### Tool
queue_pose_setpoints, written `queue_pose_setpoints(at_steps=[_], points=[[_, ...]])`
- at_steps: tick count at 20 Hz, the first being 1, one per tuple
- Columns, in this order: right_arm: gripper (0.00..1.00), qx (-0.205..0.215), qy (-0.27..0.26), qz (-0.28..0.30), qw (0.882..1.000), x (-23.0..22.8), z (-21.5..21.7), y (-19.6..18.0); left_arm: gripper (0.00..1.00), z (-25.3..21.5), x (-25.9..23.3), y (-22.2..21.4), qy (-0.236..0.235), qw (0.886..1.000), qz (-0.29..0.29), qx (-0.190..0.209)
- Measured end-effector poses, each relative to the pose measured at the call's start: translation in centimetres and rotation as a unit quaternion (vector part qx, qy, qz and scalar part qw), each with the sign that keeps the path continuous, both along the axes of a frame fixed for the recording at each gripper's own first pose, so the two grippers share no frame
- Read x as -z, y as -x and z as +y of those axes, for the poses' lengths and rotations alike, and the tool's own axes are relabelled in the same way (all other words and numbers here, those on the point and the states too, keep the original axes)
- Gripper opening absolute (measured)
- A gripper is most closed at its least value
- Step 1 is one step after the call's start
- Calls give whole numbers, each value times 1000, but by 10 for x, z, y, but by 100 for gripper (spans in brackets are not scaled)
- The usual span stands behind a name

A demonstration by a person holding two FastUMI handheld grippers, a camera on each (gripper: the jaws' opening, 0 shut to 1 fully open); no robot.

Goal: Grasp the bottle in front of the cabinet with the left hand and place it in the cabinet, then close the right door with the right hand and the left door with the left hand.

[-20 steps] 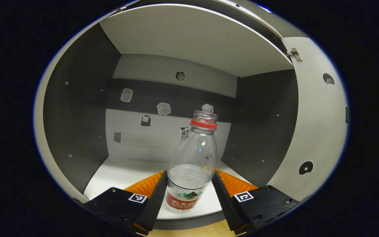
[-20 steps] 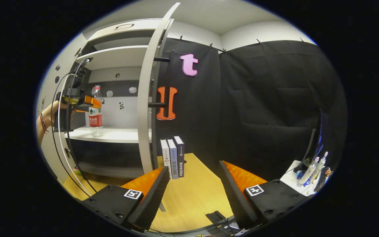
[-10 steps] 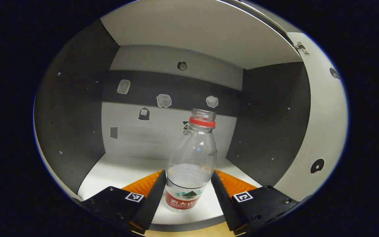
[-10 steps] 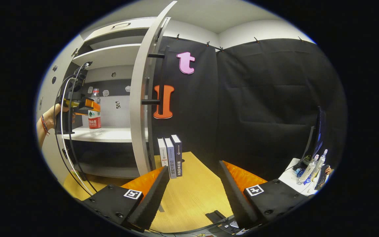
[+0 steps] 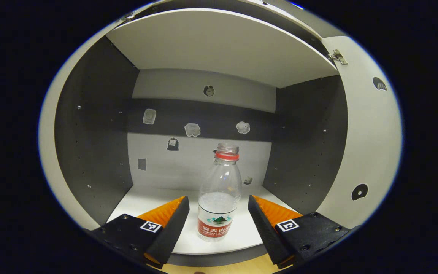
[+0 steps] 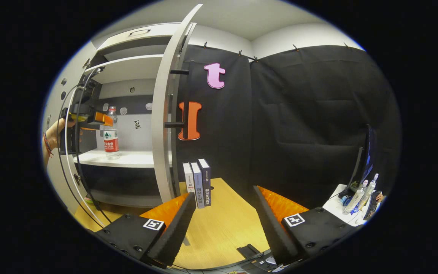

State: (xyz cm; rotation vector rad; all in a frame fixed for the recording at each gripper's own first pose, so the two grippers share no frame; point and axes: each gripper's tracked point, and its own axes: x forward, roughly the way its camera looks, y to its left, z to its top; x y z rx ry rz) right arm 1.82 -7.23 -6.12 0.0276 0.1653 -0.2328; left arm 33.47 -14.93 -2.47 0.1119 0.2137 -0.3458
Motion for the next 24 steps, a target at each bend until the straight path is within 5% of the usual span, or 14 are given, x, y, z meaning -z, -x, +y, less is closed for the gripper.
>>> queue_pose_setpoints(at_steps=[13, 24], points=[[98, -56, 19, -43, 997, -47, -13, -25, 94, 53, -115, 159, 31, 997, -72, -1], [98, -116, 9, -41, 992, -46, 5, -65, 94, 153, -159, 268, 15, 985, -142, -93]])
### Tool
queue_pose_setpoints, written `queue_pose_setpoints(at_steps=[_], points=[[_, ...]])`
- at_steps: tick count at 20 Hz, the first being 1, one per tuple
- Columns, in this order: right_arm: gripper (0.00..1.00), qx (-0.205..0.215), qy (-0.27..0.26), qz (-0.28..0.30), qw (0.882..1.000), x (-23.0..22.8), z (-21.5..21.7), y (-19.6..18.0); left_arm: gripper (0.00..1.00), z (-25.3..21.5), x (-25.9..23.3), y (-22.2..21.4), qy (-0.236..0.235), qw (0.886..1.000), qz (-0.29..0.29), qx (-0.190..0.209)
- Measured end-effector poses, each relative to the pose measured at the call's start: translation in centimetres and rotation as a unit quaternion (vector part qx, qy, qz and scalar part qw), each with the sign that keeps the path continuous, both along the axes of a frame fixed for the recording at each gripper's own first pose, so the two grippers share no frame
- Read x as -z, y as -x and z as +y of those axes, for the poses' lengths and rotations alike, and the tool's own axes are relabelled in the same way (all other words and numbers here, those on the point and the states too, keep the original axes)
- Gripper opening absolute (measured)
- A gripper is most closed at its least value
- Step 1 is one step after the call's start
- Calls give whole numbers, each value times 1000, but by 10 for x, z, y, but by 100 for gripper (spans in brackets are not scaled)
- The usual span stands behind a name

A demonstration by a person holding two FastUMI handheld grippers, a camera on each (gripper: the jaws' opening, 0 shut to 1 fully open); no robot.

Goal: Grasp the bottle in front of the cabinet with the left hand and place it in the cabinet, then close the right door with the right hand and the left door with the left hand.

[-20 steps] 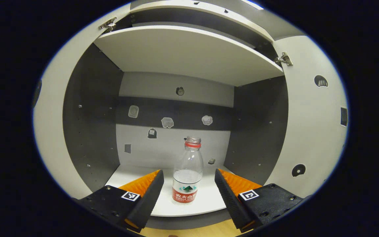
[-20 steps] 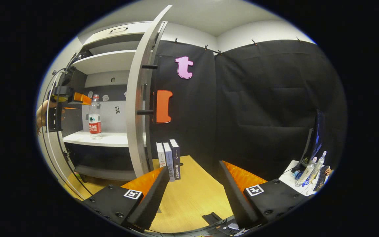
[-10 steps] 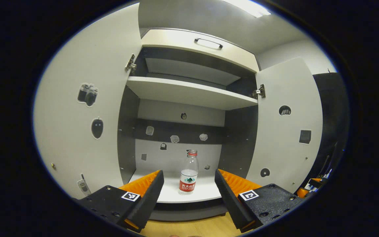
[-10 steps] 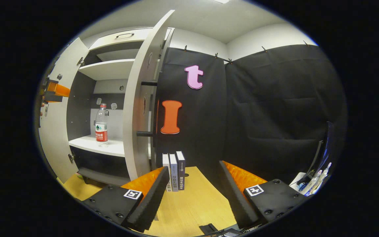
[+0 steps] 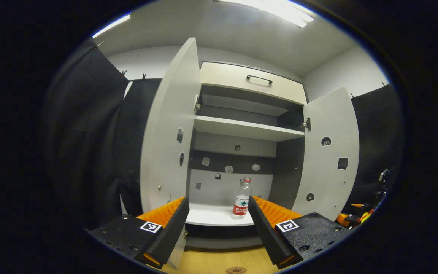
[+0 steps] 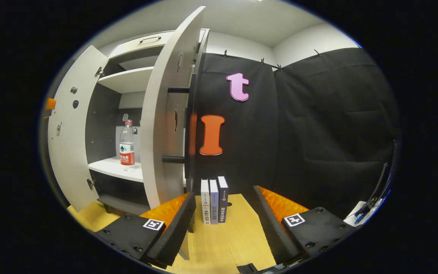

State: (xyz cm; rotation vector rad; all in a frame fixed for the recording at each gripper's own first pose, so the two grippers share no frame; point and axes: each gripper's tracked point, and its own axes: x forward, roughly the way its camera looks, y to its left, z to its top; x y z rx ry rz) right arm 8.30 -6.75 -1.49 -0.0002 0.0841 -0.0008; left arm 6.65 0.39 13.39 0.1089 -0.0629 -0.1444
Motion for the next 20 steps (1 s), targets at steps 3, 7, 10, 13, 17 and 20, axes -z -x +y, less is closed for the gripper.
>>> queue_pose_setpoints(at_steps=[3, 7, 10, 13, 17, 20], points=[[98, -27, -8, -4, 1000, -9, 13, -4, 94, 19, -4, 21, 7, 1000, -5, -22], [89, -39, -2, -13, 999, -15, 16, -3, 94, 47, -8, 42, 20, 998, -11, -52], [100, -47, 3, -12, 999, -15, 22, -3, 94, 62, -9, 52, 18, 997, -19, -66], [95, -56, -2, -12, 998, -15, 38, -1, 94, 75, -5, 54, 17, 997, -17, -77], [95, -96, -9, -8, 995, -16, 72, 1, 94, 73, 8, 50, 34, 997, 2, -65], [95, -124, -5, -11, 992, -16, 99, -3, 94, 75, 12, 47, 39, 998, 6, -57]])
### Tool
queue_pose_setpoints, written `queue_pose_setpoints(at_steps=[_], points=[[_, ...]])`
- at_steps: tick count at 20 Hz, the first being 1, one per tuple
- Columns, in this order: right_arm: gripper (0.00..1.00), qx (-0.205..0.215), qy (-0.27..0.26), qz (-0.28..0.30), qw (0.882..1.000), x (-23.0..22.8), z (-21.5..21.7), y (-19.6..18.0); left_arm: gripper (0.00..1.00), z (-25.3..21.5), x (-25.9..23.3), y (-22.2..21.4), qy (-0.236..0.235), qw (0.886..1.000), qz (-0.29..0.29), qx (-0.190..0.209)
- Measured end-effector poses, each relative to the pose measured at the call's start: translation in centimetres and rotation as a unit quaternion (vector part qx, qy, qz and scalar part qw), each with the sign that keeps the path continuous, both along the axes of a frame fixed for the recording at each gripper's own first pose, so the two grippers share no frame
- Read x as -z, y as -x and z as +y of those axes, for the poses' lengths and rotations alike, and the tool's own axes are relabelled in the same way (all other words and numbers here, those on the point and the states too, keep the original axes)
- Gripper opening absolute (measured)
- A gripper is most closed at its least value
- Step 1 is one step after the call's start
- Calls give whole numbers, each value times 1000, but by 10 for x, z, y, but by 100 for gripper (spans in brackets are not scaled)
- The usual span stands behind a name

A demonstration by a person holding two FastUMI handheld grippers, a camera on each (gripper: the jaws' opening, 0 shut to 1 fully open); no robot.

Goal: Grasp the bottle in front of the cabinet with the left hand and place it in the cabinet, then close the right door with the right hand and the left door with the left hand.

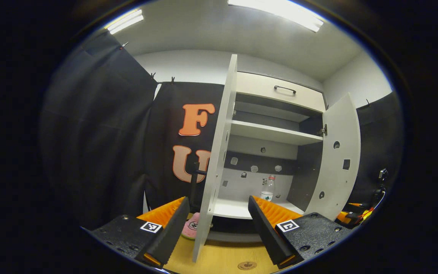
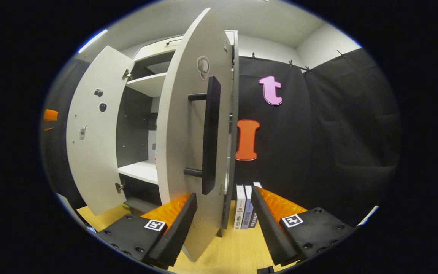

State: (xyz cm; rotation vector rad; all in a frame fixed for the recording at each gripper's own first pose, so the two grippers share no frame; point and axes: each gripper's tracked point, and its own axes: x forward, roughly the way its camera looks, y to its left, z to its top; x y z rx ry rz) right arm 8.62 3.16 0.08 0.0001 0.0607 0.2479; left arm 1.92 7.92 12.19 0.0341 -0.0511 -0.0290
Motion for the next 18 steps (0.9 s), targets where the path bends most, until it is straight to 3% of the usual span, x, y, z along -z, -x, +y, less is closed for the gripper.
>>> queue_pose_setpoints(at_steps=[8, 13, 18], points=[[95, -52, 10, -24, 998, -4, 83, -29, 94, 20, 11, -7, 7, 1000, 4, 0], [95, -82, 5, -21, 996, 8, 147, -70, 94, 30, 19, -14, 12, 1000, 11, -7], [95, -76, 10, -33, 996, 13, 171, -97, 94, 39, 26, -25, 10, 1000, 16, -20]])
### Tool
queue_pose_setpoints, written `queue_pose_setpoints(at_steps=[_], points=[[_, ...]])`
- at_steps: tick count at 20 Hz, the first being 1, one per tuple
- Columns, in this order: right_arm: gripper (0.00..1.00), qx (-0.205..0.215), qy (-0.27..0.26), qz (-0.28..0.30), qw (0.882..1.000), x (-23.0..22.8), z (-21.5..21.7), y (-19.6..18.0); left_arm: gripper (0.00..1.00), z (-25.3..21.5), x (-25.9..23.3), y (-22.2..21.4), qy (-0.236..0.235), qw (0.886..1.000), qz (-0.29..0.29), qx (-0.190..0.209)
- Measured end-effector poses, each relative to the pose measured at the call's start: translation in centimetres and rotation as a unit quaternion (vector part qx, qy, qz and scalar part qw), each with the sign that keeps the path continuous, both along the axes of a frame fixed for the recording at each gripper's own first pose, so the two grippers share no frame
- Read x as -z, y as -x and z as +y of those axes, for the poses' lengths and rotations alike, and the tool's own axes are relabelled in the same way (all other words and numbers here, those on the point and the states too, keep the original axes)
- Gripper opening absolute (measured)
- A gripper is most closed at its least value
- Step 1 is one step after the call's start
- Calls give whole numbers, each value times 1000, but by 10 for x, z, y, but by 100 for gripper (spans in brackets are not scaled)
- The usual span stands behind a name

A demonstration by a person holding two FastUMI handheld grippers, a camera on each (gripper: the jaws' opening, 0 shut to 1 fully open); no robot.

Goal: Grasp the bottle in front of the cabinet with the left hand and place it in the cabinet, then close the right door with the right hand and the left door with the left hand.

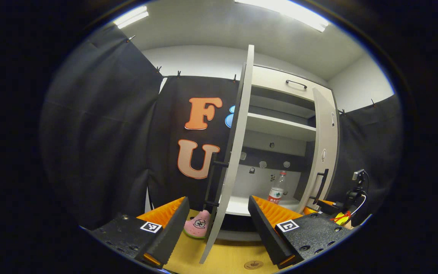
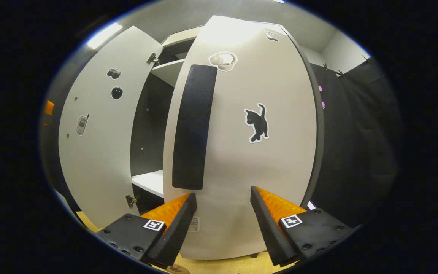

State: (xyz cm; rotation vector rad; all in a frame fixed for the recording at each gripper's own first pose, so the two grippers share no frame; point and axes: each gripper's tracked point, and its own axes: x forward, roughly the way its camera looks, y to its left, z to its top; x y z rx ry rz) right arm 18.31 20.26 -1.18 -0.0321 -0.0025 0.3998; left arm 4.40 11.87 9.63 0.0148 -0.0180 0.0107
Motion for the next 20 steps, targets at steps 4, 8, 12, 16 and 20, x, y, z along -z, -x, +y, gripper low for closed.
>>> queue_pose_setpoints(at_steps=[4, 8, 12, 16, 20], points=[[95, 4, -2, 3, 1000, -2, 7, -11, 94, 9, 6, -10, 0, 1000, 4, -6], [95, 5, 8, 9, 1000, 2, 27, -23, 94, 23, 16, -19, -1, 1000, 8, -14], [96, 24, 33, -4, 999, 6, 39, -26, 94, 45, 22, -25, -15, 999, 15, -38], [97, 31, 38, -3, 999, 8, 37, -27, 94, 57, 31, -37, -22, 999, 27, -41], [96, 33, 43, 7, 999, 14, 33, -20, 94, 50, 41, -51, -19, 999, 42, -20]])
